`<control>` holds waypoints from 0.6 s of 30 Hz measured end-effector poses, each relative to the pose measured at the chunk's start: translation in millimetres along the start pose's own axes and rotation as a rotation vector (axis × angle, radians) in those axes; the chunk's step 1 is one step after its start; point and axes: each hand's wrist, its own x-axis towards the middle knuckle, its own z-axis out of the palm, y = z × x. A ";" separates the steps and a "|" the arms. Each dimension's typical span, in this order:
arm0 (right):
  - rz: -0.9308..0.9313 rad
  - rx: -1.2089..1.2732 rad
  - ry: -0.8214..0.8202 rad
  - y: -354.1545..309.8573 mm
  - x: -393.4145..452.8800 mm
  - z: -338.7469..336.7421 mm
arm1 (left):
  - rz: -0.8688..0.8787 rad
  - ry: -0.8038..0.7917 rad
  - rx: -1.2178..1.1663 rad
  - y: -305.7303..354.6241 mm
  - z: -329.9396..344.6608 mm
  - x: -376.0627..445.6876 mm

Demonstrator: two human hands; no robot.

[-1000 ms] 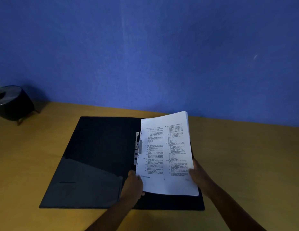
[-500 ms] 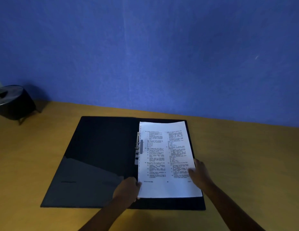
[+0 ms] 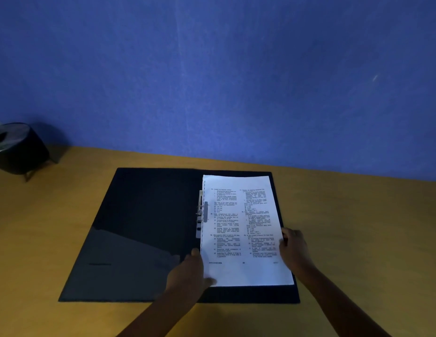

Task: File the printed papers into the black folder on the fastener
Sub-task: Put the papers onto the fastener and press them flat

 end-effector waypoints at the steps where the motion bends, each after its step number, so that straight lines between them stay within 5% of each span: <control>1: -0.006 -0.003 0.011 0.1 -0.3 0.4 | 0.006 -0.004 0.015 0.1 2.6 -0.2; 11: -0.025 -0.054 -0.035 3.9 11.8 -2.4 | 0.033 -0.004 0.105 -1.1 8.3 1.4; 18: -0.086 -0.148 0.048 -16.2 32.9 -15.6 | 0.195 0.152 0.333 6.0 9.7 -7.7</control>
